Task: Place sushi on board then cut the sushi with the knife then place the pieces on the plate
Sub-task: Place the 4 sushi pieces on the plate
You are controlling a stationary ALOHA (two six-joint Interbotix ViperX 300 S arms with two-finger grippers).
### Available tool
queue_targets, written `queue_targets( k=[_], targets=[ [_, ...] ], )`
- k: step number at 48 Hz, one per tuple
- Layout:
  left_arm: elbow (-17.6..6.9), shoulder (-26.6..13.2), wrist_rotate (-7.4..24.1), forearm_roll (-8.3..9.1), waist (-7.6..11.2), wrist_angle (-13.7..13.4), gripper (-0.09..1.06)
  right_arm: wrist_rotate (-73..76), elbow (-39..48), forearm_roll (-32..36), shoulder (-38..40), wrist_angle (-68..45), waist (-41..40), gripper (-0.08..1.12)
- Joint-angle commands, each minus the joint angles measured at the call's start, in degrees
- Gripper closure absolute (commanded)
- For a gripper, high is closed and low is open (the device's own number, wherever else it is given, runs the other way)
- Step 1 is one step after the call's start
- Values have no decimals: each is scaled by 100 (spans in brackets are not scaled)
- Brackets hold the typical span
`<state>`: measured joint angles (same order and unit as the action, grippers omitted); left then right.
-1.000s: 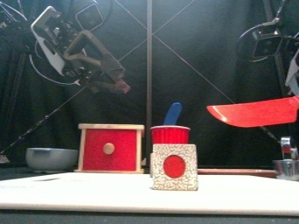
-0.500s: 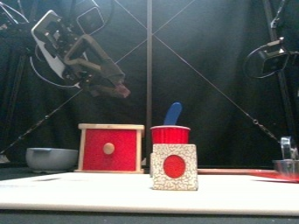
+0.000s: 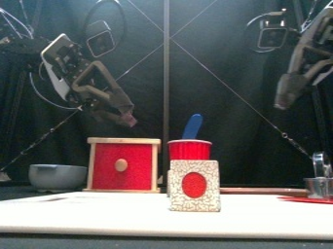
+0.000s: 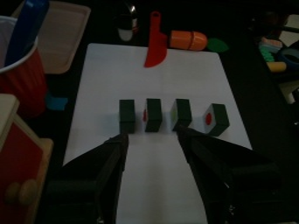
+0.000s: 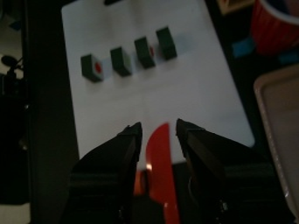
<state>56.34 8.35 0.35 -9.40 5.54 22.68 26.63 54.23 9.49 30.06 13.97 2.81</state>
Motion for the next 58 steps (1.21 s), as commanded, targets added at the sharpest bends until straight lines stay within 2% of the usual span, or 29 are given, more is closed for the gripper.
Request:
queue_targets(
  k=[1, 17, 32, 58],
  targets=[
    [-26, 18, 9, -9, -35, 62, 12, -26, -308, 246, -457, -431, -158, 28],
    [-26, -246, 9, -9, -185, 88, 12, -53, -870, 554, -1661, -905, -220, 21],
    [0, -325, 9, 0, -193, 62, 12, -79, -1591, 756, -2733, -905, -290, 19],
    [35, -325, 9, 0, -185, -26, 12, -88, -2162, 932, -3524, -694, -325, 19]
  ],
)
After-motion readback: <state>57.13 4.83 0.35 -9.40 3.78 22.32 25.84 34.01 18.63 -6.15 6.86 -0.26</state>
